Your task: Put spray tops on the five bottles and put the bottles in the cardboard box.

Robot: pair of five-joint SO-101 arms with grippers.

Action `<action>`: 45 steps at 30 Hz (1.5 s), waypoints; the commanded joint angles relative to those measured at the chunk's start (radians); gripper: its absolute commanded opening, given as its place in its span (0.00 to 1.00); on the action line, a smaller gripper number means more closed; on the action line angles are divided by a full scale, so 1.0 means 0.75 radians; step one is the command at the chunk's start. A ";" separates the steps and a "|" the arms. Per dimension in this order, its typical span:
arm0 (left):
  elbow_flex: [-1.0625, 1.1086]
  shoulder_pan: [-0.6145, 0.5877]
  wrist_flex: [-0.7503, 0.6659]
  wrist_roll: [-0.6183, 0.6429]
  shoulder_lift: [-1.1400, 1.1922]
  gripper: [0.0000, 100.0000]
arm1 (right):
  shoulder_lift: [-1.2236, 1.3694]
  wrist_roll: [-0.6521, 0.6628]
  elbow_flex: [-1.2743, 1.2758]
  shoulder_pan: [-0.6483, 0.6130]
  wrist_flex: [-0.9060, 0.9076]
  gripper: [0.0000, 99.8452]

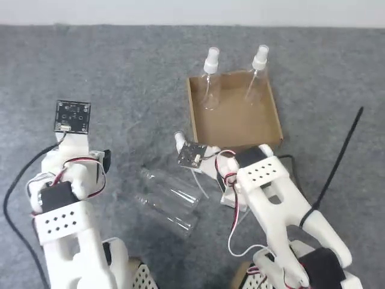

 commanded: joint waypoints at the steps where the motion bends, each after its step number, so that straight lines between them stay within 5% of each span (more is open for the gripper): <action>1: -0.042 -0.008 -0.025 -0.008 0.012 0.24 | -0.046 0.020 0.008 0.015 -0.050 0.36; 10: -0.042 -0.008 -0.023 -0.002 0.012 0.24 | -0.046 0.029 0.106 0.021 -0.073 0.34; 28: -0.050 -0.008 0.006 0.000 0.012 0.24 | -0.062 0.018 0.139 0.021 -0.187 0.02; 36: -0.064 0.106 0.031 0.096 0.014 0.24 | -0.048 -0.288 -0.155 0.015 -0.191 0.02; 45: -0.132 0.186 0.053 0.176 0.016 0.24 | -0.052 -0.383 -0.180 -0.130 -0.148 0.02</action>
